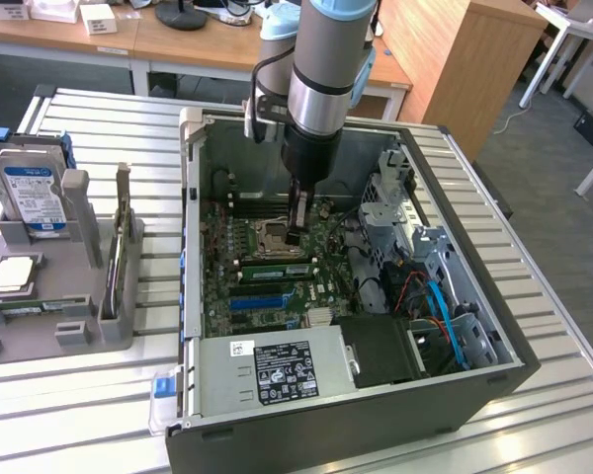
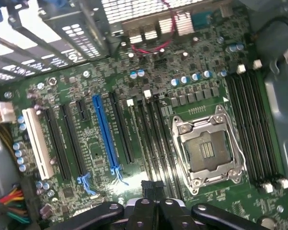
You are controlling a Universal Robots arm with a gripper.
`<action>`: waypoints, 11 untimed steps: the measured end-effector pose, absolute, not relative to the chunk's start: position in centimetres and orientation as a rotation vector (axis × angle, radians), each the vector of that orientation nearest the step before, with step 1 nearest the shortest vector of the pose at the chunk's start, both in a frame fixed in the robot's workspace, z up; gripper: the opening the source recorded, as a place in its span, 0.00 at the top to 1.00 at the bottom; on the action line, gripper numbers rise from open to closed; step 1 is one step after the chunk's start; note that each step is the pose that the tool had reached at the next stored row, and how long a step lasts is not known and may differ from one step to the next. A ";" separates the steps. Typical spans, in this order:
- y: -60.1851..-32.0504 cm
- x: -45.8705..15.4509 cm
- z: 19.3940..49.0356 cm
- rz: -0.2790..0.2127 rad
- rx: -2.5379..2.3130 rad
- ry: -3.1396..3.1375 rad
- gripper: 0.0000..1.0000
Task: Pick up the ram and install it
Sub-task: 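Press down the ram until it locks into place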
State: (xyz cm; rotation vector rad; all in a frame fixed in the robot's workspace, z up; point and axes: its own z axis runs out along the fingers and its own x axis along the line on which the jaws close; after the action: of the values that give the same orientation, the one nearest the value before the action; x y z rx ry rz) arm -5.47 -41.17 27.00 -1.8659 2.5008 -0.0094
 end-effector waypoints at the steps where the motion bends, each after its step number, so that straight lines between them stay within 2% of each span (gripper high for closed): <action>1: -41.2 -5.5 27.0 -0.010 -1.849 2.514 0.89; 11: -41.2 -5.5 27.0 -0.012 -1.662 2.641 0.89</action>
State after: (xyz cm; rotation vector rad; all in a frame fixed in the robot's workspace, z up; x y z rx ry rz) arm -5.47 -41.17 26.99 -1.6624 2.6412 -0.0121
